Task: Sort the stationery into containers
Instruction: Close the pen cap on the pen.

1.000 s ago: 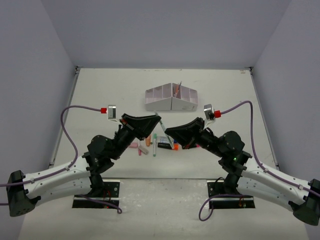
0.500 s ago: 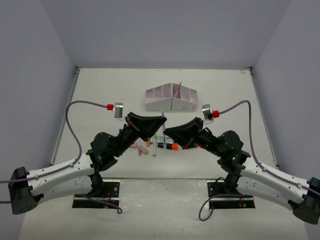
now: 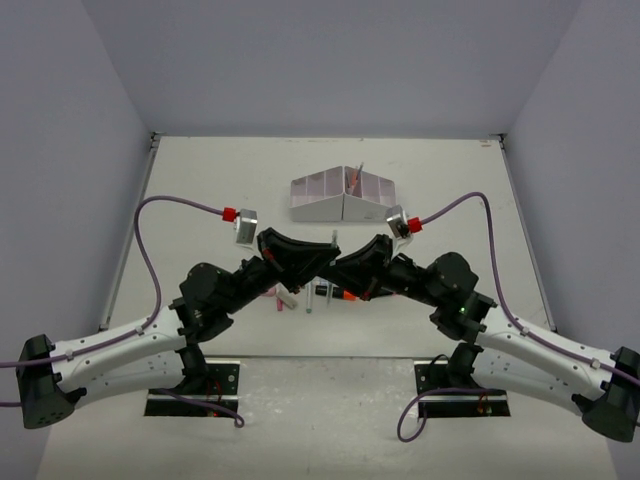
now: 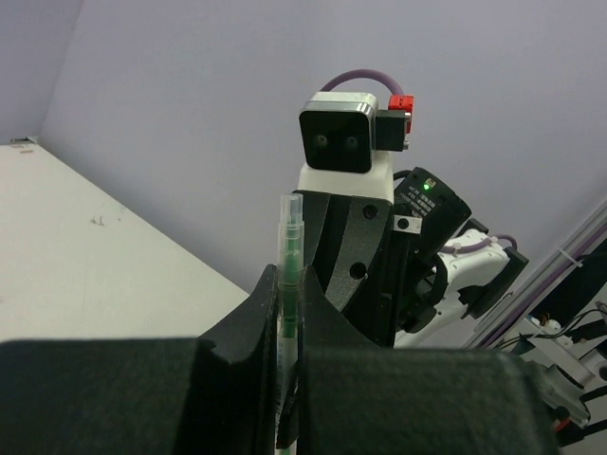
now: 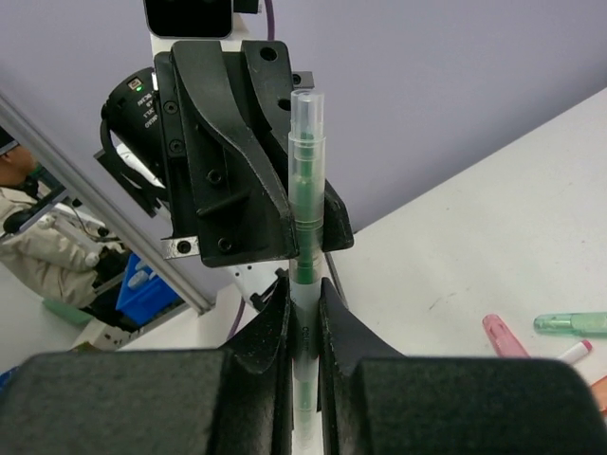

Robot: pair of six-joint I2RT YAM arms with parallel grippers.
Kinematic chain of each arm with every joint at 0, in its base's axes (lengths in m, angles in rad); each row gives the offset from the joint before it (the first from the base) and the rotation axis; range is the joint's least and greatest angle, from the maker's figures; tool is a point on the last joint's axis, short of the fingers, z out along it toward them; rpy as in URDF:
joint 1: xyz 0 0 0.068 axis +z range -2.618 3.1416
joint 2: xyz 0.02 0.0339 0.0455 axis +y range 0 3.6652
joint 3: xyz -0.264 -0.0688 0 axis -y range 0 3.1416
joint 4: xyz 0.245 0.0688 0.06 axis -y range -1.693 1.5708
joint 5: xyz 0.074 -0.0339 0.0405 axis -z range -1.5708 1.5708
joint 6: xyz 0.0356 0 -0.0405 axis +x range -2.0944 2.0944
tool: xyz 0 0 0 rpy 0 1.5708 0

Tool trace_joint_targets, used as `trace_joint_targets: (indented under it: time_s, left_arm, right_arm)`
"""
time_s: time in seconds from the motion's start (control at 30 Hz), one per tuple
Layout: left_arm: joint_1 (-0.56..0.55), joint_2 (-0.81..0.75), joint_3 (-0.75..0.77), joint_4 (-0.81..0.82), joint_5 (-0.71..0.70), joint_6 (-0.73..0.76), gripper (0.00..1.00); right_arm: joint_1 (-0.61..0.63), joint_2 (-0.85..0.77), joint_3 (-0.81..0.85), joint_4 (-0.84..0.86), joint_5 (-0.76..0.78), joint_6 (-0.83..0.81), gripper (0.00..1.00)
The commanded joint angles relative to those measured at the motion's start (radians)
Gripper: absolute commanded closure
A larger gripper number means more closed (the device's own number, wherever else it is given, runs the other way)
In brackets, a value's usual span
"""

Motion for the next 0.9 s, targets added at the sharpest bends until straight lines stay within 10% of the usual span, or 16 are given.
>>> trace_joint_targets:
  time_s: [0.0, 0.17, 0.3, 0.67, 0.87]
  left_arm:
    - [-0.002, -0.022, 0.065, -0.022, 0.027, 0.062, 0.93]
    - [-0.002, -0.028, 0.092, -0.084, 0.027, 0.111, 0.39]
    - [-0.002, -0.041, 0.151, -0.193, -0.028, 0.174, 0.27]
    - [-0.001, 0.067, 0.326, -0.396, -0.017, 0.206, 0.6]
    - [-0.001, 0.084, 0.338, -0.427, 0.044, 0.191, 0.62]
  right_arm:
    - [0.005, 0.006, 0.043, -0.036, -0.047, -0.055, 1.0]
    - [0.005, -0.024, 0.05, -0.09, -0.018, -0.095, 1.0]
    - [0.005, -0.04, 0.064, -0.147, -0.013, -0.13, 1.0]
    - [0.005, -0.051, 0.074, -0.197, -0.02, -0.171, 1.0]
    - [0.005, -0.068, 0.086, -0.226, 0.003, -0.188, 1.0]
